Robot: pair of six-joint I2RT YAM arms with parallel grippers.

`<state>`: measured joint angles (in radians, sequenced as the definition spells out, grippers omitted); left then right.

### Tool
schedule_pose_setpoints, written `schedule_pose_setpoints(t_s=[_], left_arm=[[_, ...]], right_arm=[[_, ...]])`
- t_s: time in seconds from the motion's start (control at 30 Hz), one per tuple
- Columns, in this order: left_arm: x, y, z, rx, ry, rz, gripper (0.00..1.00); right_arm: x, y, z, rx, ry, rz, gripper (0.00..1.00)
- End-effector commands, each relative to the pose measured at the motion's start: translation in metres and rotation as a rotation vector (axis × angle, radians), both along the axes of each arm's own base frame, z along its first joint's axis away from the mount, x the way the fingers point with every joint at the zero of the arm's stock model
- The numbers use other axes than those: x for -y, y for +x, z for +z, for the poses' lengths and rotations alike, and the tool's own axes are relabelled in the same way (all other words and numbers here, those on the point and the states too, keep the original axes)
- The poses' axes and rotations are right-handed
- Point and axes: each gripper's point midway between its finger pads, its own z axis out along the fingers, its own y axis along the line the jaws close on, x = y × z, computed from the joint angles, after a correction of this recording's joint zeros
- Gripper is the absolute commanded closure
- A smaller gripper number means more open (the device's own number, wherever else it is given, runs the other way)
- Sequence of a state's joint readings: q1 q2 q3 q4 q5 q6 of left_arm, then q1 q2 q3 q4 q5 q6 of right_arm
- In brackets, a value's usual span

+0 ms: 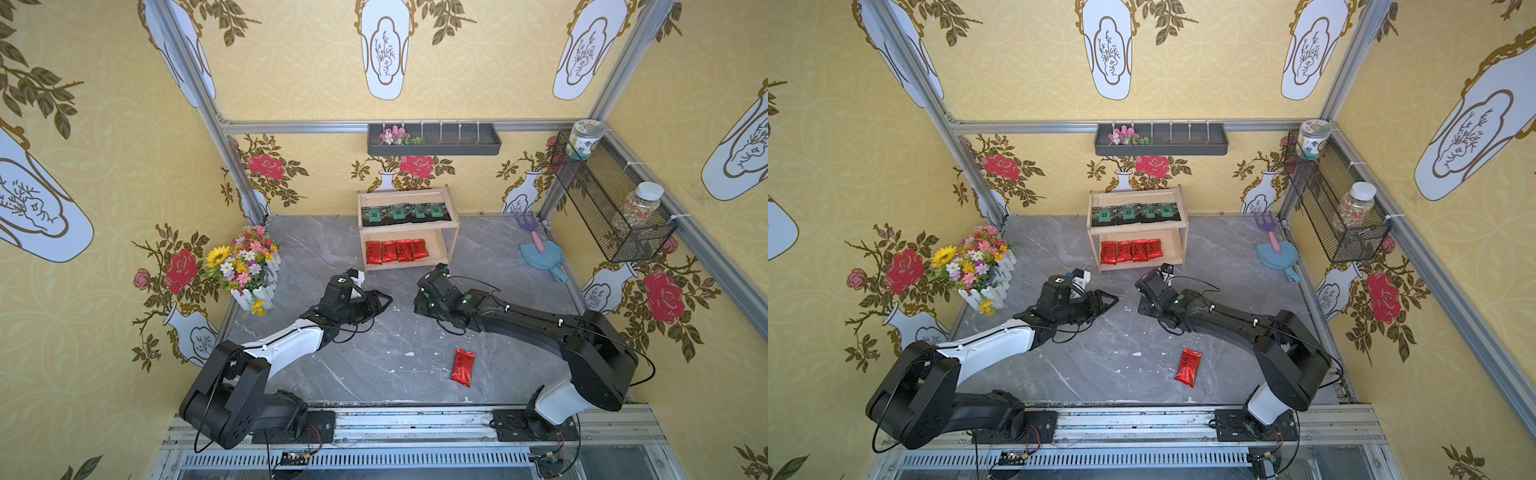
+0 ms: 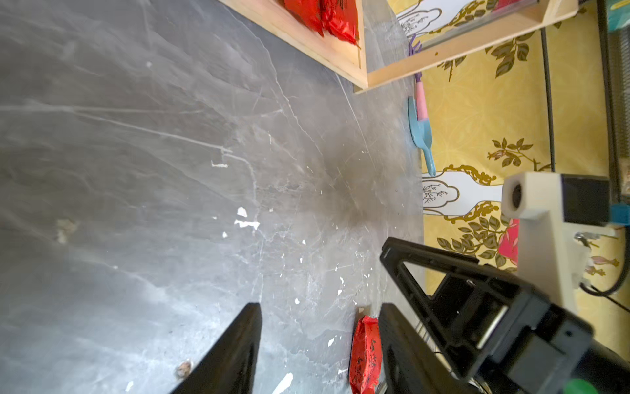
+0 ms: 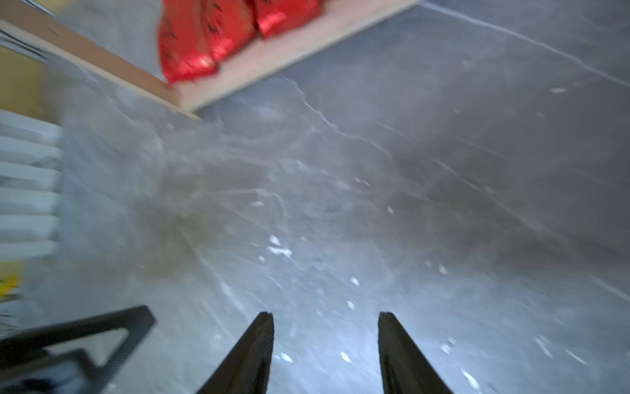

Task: Place the tea bags on the shelf by color
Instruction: Move the tea bag to the center of the board.

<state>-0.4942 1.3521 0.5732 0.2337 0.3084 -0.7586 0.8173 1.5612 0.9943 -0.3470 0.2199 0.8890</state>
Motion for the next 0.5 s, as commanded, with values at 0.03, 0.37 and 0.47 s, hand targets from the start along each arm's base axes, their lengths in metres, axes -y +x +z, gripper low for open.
schedule_pose_setpoints(t_s=[0.03, 0.37, 0.47], left_arm=[[0.002, 0.002, -0.005, 0.039, 0.067, -0.019, 0.40], [0.004, 0.001, -0.007, 0.050, 0.113, -0.047, 0.39], [0.004, -0.002, -0.006, 0.055, 0.115, -0.052, 0.39]], right_arm=[[0.048, -0.045, -0.015, -0.117, -0.259, 0.004, 0.45], [0.075, -0.079, -0.004, -0.140, -0.339, -0.017, 0.41], [0.080, -0.084, -0.003, -0.136, -0.349, -0.014, 0.41]])
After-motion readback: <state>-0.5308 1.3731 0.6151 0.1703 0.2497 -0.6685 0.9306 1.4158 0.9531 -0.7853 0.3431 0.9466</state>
